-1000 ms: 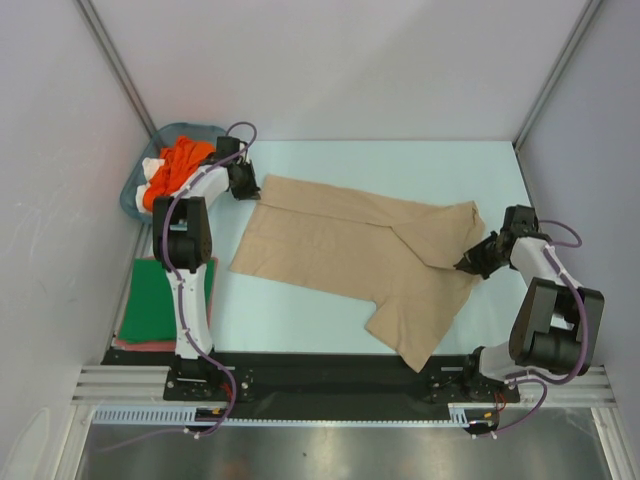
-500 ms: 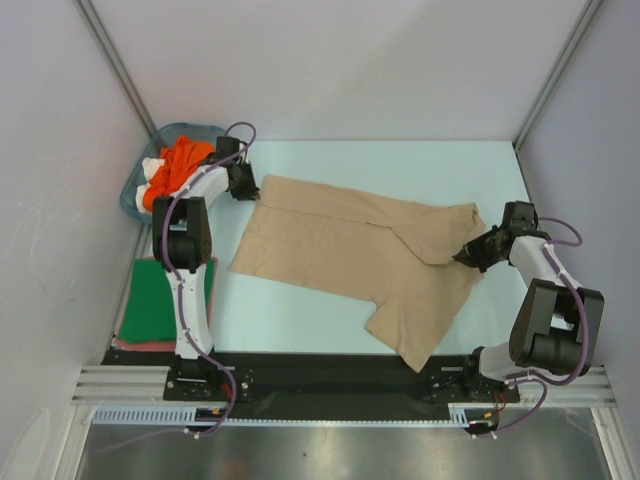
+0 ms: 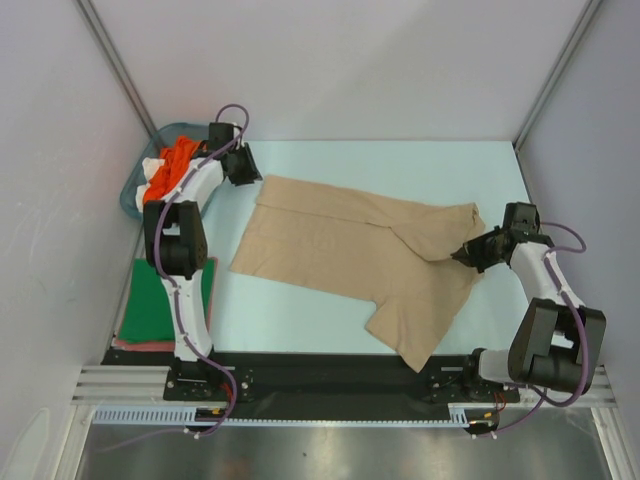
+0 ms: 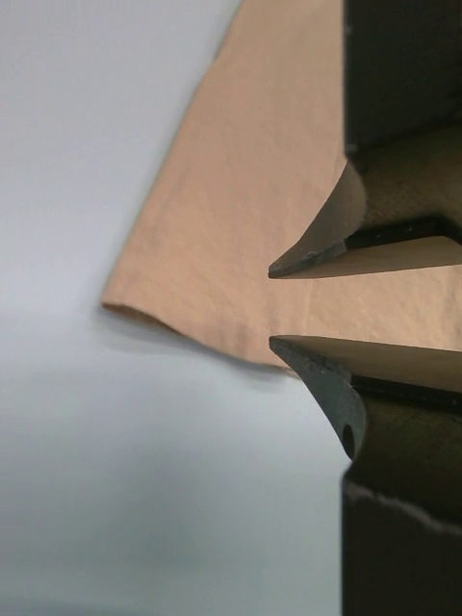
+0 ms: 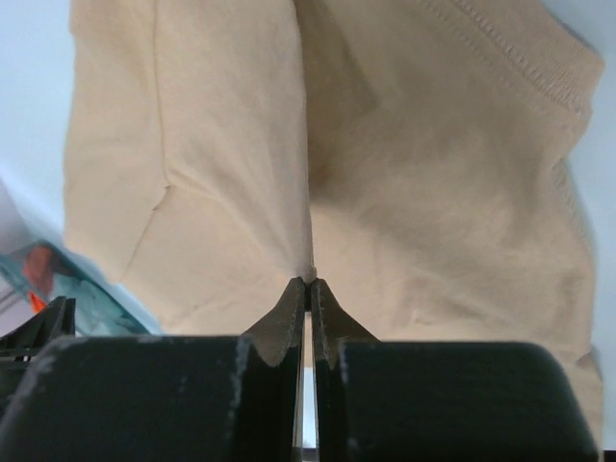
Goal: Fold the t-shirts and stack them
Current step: Fold the tshirt
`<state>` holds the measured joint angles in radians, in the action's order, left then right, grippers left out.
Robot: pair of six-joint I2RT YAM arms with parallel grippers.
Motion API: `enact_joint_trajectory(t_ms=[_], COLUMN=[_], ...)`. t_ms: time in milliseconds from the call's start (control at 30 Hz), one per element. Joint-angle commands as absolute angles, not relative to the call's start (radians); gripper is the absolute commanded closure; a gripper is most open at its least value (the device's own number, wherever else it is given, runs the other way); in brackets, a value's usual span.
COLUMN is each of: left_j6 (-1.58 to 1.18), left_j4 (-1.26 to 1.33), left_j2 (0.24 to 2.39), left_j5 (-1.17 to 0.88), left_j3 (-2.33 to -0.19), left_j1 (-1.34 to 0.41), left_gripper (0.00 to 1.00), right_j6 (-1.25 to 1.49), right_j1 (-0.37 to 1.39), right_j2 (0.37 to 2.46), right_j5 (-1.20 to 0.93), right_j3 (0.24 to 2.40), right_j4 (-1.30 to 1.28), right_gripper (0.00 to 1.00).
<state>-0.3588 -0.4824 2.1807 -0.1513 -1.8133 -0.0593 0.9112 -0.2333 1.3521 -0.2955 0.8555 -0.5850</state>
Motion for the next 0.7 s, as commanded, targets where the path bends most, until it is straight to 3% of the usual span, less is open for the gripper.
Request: enact_joint_trajectory(t_ms=[0,433,533,567,667], left_j6=[-0.409,-0.443,-0.446,-0.446,-0.44], left_j4=[-0.434,-0.403,-0.402,-0.403,-0.402], left_j2=[2.193,2.293,2.307,2.315,2.329], left_j5=[-0.232,-0.313,-0.321,-0.322,-0.334], left_j3=[-1.885,-1.971,-1.98,-1.985,-1.997], left_j1=[-0.086,-0.098,-0.098,-0.098,-0.1], left_gripper=[0.65,0.66,0.66,0.66,0.65], right_j6=[0.992,1.158,1.057,1.004,0.694], right_j1=[-0.221,-0.161,-0.173,-0.213,-0.267], right_j2=[1.28,1.255,1.302,1.351,1.492], right_j5=[-0.284,-0.31,-0.279,-0.269,-0.206], right_j3=[0.833,0.672,0.698,0.728,0.941], right_j4=[-0.603,-0.497,-0.468,-0.485,-0.553], right_gripper=[0.97,0.96,0.8,0.62,0.48])
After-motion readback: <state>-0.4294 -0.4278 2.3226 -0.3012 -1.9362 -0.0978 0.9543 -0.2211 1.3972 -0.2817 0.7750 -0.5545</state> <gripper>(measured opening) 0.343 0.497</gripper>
